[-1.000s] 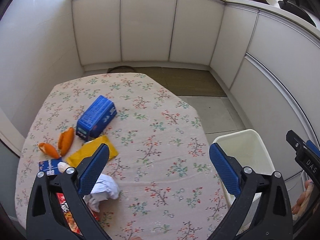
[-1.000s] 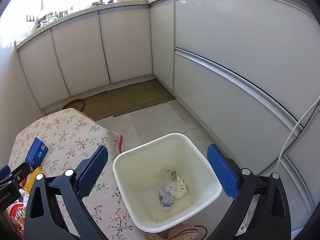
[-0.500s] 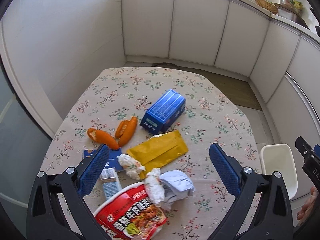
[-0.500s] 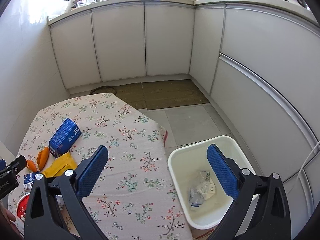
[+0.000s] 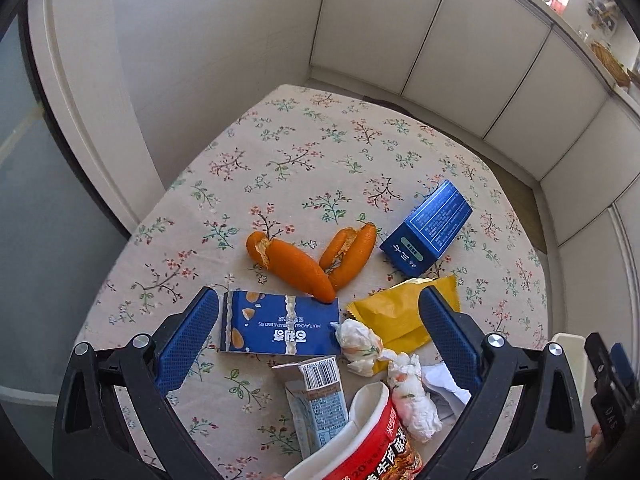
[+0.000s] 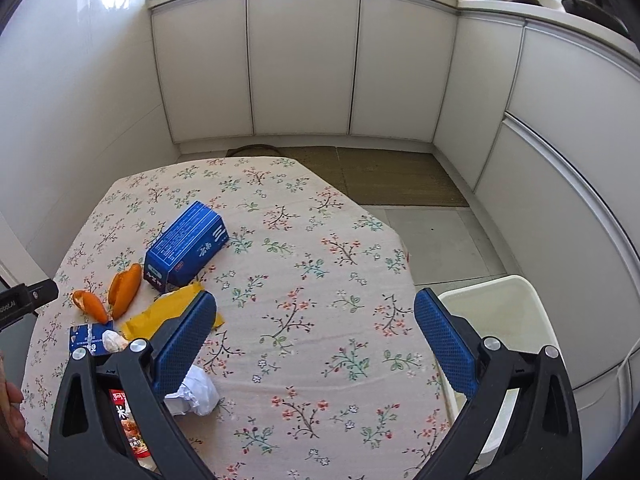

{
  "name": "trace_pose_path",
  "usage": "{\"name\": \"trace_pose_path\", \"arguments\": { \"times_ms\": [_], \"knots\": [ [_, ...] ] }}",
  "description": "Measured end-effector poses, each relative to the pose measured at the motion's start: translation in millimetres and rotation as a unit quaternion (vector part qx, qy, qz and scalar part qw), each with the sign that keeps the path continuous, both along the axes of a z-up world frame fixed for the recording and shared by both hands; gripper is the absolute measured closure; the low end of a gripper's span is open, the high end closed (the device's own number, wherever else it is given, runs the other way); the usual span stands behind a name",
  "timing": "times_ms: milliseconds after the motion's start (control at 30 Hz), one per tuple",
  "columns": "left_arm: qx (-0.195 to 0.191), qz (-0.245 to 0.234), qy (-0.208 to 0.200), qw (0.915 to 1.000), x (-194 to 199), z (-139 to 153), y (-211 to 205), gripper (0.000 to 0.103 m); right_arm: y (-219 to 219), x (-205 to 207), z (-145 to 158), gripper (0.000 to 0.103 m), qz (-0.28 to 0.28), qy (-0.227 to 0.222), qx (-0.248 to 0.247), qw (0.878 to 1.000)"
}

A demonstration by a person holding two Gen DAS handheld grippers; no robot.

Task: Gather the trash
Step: 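Move both tools back over the table toward the orange peel and blue box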

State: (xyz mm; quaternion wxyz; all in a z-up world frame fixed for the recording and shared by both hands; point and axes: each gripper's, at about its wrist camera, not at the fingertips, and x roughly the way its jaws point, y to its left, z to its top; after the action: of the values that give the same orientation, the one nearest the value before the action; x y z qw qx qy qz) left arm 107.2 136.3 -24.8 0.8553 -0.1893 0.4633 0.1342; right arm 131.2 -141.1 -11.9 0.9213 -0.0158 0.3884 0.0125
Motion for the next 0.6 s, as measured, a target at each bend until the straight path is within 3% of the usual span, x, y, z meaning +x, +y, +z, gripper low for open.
{"name": "trace_pose_path", "arguments": {
  "times_ms": [100, 367, 467, 600],
  "knots": [
    [-0.046, 0.0, 0.011, 0.9989, 17, -12, 16, 0.007, 12, 2, -5, 0.007, 0.01, 0.009, 0.0, 1.0],
    [-0.08, 0.039, 0.058, 0.9944, 52, -53, 46, 0.009, 23, 10, -10, 0.007, 0.023, 0.022, 0.001, 1.0],
    [-0.093, 0.054, 0.075, 0.9913, 60, -69, 55, 0.017, 24, 14, -12, 0.007, 0.025, 0.027, 0.001, 0.999],
    [-0.116, 0.057, 0.102, 0.9864, 67, -90, 62, 0.039, 26, 18, -18, 0.007, 0.028, 0.034, 0.001, 0.999]
  ]
}}
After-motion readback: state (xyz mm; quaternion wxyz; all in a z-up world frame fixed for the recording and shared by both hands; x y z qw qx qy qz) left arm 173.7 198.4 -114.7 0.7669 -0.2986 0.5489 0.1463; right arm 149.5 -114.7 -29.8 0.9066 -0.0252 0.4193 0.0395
